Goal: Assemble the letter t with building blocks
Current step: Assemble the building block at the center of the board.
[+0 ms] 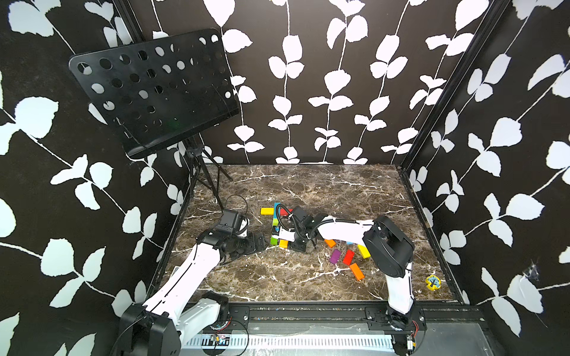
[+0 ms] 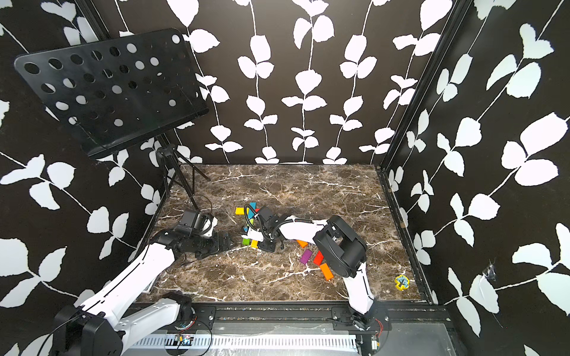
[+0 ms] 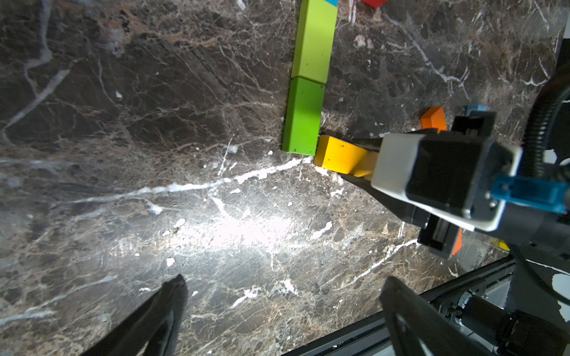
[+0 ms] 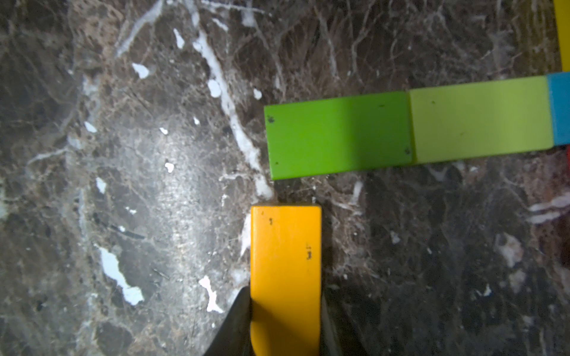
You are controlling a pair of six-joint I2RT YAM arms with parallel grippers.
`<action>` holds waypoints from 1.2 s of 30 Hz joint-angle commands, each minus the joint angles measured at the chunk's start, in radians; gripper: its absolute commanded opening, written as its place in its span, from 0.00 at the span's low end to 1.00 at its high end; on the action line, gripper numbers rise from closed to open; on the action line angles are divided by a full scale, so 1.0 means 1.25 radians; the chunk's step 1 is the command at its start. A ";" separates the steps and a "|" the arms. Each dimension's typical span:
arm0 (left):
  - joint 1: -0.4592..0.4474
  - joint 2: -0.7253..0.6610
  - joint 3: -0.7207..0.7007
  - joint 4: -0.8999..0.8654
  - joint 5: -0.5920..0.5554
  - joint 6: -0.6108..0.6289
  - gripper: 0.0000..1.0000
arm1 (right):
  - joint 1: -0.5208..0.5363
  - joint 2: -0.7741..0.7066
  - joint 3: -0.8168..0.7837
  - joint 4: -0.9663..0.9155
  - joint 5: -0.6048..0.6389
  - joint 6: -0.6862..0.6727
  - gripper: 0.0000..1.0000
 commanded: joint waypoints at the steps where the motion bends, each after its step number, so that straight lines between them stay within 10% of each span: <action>1: 0.005 -0.004 -0.007 0.005 -0.001 0.005 0.99 | -0.011 0.038 -0.002 -0.027 0.011 -0.027 0.18; 36: 0.010 -0.005 -0.016 0.010 0.000 0.004 0.99 | -0.017 0.054 0.046 -0.039 -0.029 -0.047 0.23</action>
